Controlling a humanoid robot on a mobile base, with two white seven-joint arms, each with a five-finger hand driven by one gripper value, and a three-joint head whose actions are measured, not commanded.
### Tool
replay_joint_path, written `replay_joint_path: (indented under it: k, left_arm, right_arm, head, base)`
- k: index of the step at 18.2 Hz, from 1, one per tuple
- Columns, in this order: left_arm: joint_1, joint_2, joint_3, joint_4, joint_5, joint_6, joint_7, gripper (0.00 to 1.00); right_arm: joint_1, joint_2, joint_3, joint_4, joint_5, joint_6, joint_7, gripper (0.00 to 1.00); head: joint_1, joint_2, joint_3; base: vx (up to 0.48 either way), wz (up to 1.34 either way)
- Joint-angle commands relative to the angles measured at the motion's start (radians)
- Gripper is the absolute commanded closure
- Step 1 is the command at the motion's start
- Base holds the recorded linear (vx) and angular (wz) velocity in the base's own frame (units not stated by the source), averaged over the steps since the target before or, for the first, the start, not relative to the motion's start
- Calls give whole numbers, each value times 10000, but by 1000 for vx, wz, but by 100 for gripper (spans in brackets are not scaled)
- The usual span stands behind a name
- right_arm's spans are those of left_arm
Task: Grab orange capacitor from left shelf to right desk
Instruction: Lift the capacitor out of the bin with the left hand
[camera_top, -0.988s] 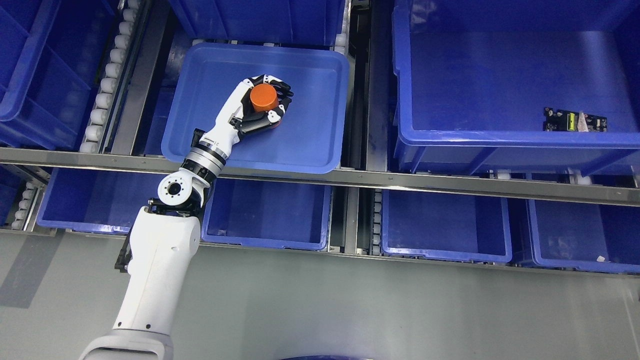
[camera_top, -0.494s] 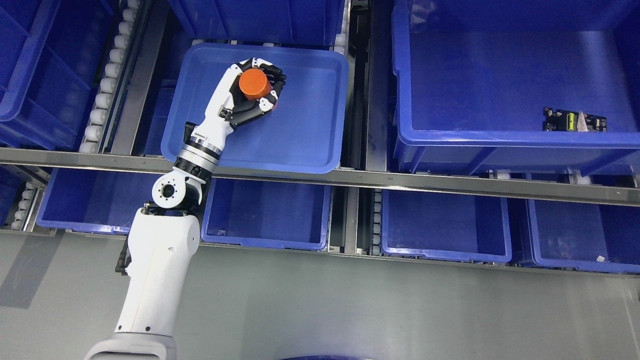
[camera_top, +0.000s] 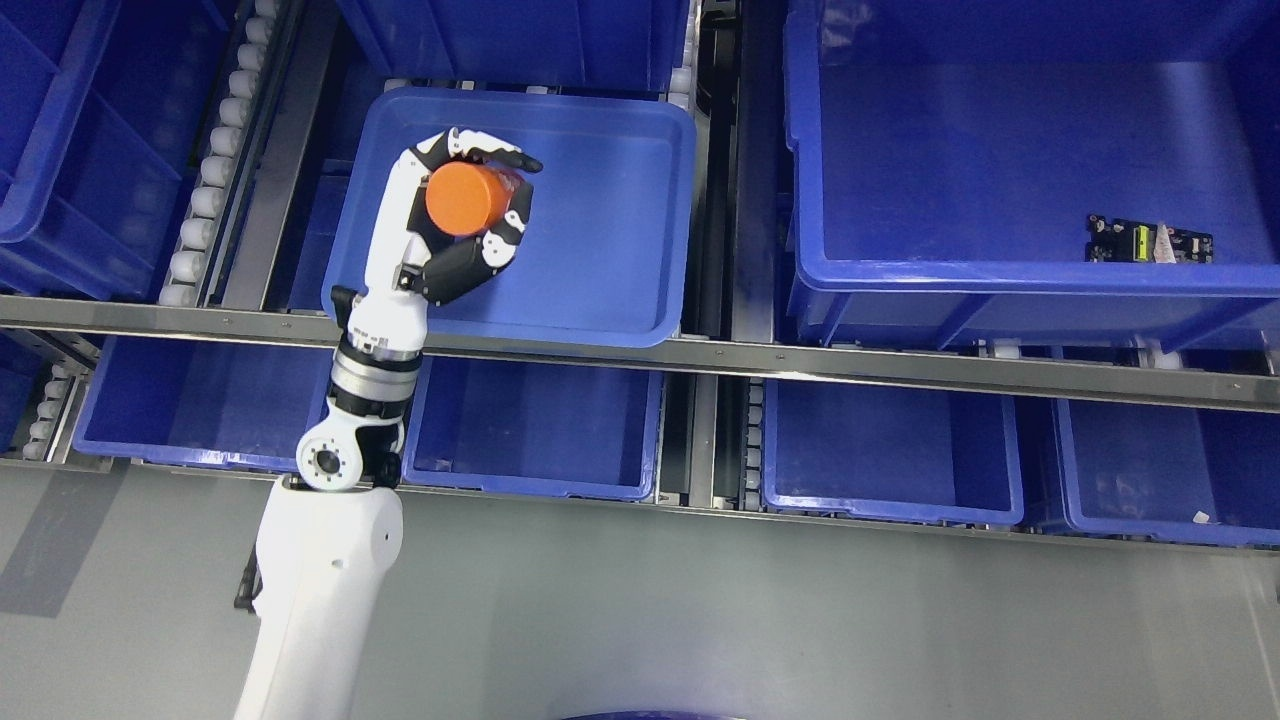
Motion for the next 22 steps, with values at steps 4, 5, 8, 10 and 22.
replay_joint_path:
  k: [4, 5, 8, 10, 22]
  left_arm:
    - [1830, 121, -73, -2132, 156, -242, 69, 99]
    - [1877, 121, -58, -2239, 156, -242, 115, 99]
    - [2015, 121, -164, -2912, 156, -242, 1564, 98]
    - [2046, 121, -470, -3388, 140, -30, 3997, 98]
    - [3718, 121, -1041, -3482, -105, -73, 3812, 99]
  right_arm:
    - [230, -175, -107, -175, 61, -5, 3, 0]
    - [230, -175, -107, -175, 61, -5, 3, 0]
    - [230, -175, -107, -175, 61, -5, 3, 0]
    - [215, -175, -107, -175, 61, -5, 3, 0]
    - [230, -175, -107, -175, 61, -5, 3, 0]
  head:
    - [0, 0, 0]
    - [0, 0, 0]
    - [0, 0, 0]
    - [0, 0, 0]
    - [0, 0, 0]
  base:
    - [0, 0]
    - [0, 0]
    - [0, 0]
    - [-15, 3]
    - [-99, 67]
